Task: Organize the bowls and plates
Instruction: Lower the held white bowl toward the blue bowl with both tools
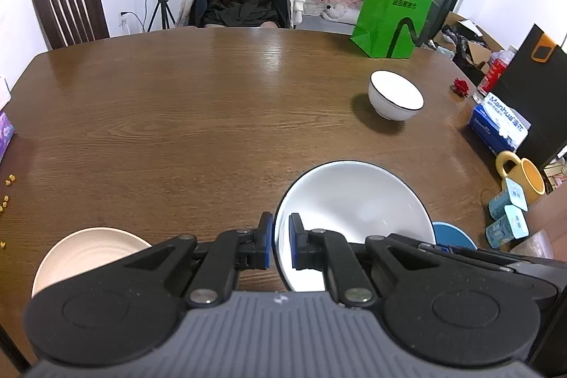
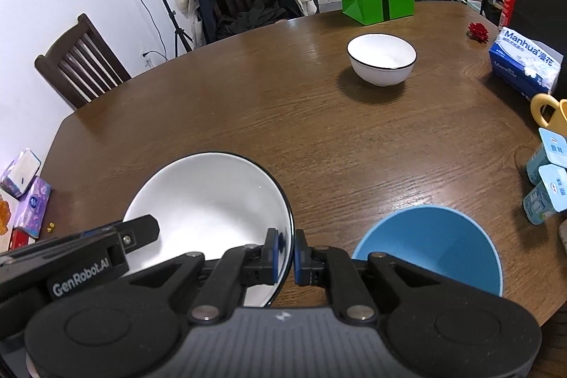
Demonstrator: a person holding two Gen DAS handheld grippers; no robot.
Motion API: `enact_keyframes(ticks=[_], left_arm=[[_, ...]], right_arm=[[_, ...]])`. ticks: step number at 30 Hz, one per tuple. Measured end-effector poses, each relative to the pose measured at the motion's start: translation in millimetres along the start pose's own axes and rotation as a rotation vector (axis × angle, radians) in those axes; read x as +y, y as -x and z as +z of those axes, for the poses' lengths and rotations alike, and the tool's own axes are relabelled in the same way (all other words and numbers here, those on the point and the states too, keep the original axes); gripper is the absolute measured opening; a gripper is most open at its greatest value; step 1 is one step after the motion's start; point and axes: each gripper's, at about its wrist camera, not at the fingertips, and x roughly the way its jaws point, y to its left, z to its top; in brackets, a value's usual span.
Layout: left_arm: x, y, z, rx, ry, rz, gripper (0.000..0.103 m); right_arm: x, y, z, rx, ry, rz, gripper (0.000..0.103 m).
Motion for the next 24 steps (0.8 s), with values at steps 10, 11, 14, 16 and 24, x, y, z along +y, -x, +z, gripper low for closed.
enact_keyframes(ticks=[10,11,14,16,24], left_arm=[[-17,9,-8,-0.004,-0.032,-0.024,0.010],[-19,10,-9,-0.005,-0.035,-0.026,0.010],[-24,12,-10,-0.007,-0.043,-0.033,0.010],[-28,13,-11,-0.008,-0.049,-0.035,0.010],[-43,12,-17,0.001,-0.080,-0.054,0.010]], right_arm=[[-15,15,-8,-0.018,-0.024,-0.022,0.008],[-16,17,-8,-0.020,-0.025,-0.025,0.008],[-21,21,-9,-0.029,-0.028,-0.031,0.008],[-25,24,-11,-0.034,-0.034,-0.035,0.008],[-41,30,-15,-0.040,-0.054,-0.051,0.008]])
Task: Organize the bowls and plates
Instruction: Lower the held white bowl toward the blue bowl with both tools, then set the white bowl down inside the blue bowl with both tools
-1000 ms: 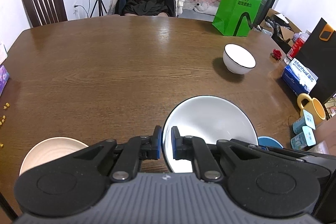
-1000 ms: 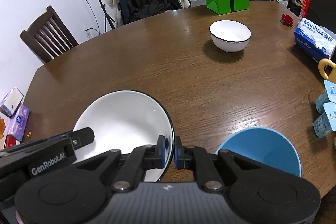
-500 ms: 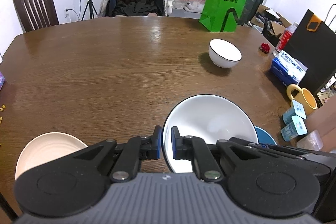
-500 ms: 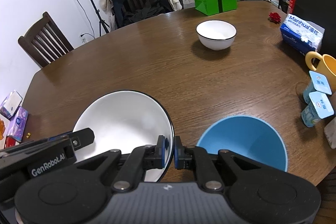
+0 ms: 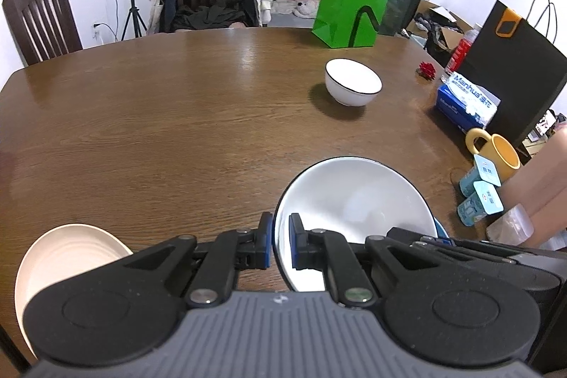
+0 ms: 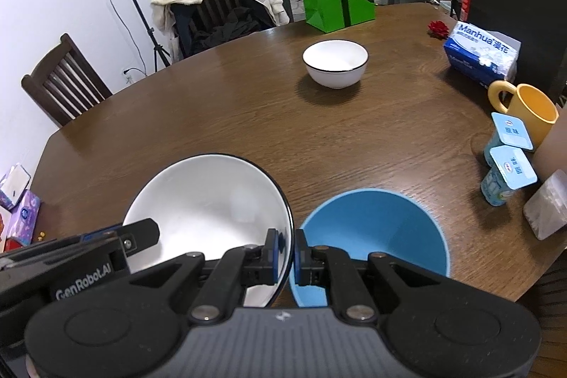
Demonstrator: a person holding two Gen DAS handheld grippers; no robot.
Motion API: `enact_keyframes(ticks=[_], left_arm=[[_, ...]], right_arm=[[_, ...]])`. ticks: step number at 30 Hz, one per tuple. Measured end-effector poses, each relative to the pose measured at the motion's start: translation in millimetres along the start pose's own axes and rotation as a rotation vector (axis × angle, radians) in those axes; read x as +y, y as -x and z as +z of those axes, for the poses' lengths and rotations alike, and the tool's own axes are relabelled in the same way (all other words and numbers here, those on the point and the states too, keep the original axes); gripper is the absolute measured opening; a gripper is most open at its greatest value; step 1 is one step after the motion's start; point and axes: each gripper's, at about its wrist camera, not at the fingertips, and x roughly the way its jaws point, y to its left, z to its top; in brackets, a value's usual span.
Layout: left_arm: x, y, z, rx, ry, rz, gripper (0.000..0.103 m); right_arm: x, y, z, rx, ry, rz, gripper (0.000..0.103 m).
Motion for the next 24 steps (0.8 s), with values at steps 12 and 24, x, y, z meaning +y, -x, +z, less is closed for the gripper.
enact_keyframes(ticks=[12,24], left_arm=[[-29,-10,0,0.013,-0.043,-0.035,0.010],[-63,-32,2,0.038,-0.095,-0.080,0.010]], right_arm=[[-30,4,0,-0.003,-0.034,-0.031,0.008],[-65,2,1,0.001,-0.075,-0.074,0.008]])
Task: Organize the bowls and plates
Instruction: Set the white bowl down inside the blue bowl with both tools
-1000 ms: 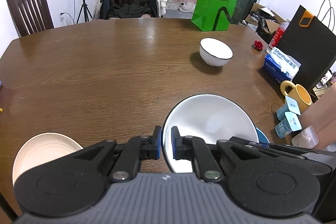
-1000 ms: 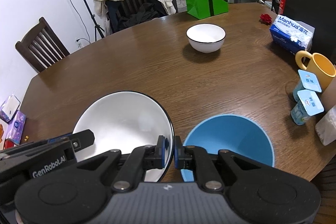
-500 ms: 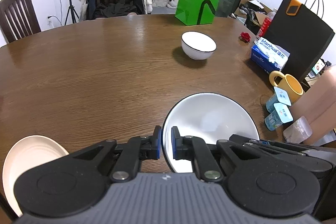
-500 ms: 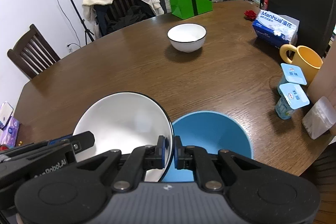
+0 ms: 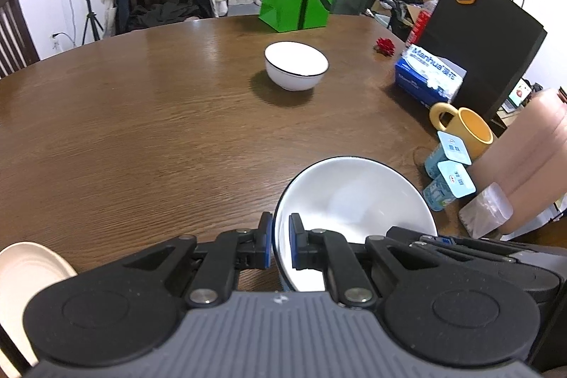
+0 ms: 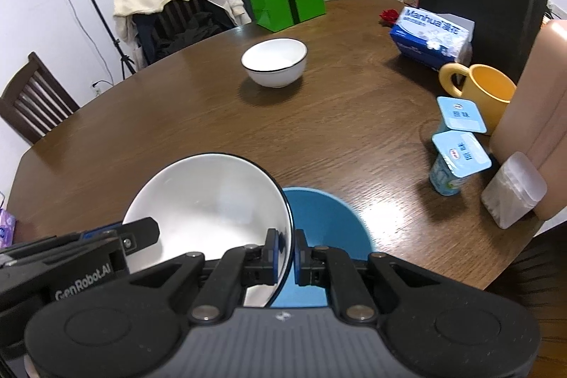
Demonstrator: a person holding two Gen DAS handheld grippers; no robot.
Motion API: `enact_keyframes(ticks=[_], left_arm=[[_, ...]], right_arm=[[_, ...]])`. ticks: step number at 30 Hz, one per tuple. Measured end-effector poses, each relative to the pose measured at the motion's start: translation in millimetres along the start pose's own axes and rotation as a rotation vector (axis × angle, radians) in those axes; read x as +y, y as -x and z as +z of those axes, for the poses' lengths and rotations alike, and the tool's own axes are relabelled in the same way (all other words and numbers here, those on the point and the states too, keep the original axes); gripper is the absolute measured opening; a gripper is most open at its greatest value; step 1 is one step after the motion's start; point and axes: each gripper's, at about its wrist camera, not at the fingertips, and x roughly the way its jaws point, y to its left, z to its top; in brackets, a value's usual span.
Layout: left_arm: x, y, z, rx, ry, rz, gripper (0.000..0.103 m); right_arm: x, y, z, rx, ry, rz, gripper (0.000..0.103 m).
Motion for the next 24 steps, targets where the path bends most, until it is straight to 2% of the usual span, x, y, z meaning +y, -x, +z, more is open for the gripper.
enact_keyframes(ticks=[13,24], left_arm=[[-19,-30,0,0.051,-0.035,-0.026,0.010],[-24,-53,-10,0.104,-0.048,-0.019,0.010]], right_arm=[[-30,-20,3,0.029,-0.032,-0.031,0.008],[-44,-43,-1,0.077,-0.020,-0.033,0.008]])
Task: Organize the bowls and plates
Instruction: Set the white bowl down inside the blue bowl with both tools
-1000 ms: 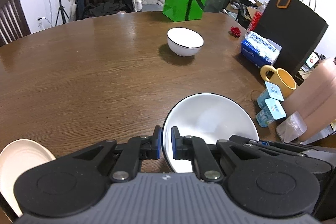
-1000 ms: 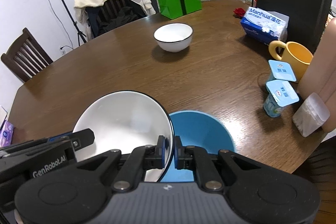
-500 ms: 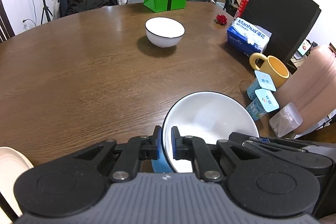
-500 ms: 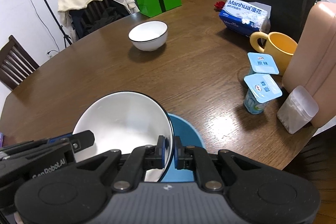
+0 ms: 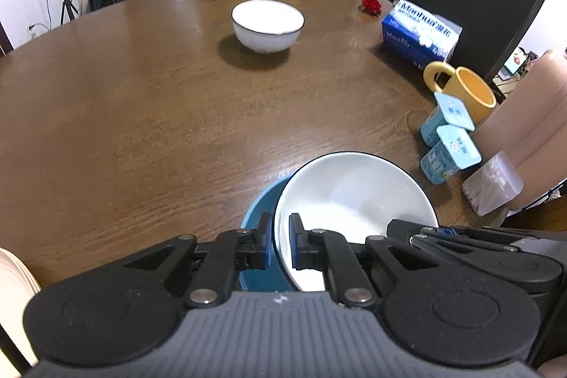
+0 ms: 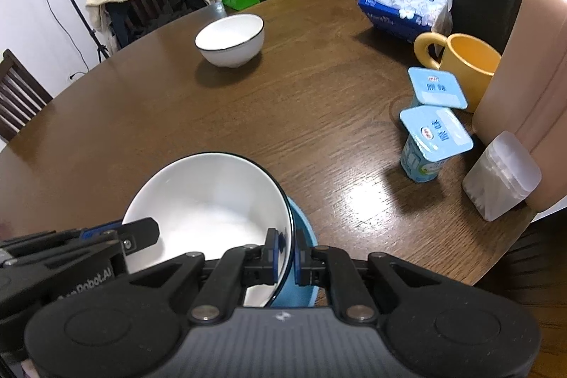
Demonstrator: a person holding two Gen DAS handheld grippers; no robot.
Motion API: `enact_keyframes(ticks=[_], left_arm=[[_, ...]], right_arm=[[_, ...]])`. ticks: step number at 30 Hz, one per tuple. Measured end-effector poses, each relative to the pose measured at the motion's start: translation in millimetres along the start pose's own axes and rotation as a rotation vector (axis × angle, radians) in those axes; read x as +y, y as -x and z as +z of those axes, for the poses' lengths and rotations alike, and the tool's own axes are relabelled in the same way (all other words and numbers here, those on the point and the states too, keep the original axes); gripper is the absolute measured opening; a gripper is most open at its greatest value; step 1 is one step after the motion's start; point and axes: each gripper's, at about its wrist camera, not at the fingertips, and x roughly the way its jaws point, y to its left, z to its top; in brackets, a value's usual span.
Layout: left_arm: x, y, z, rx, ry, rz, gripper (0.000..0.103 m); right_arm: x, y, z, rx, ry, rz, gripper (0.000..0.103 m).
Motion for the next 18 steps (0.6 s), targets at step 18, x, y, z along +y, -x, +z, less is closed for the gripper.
enact_keyframes(ticks=[18], left_arm=[[0,-30,-10,0.066,-0.066,0.053,0.010]], right_arm=[[-1,-33,-6,0.065,0.078,0.033,0.008]])
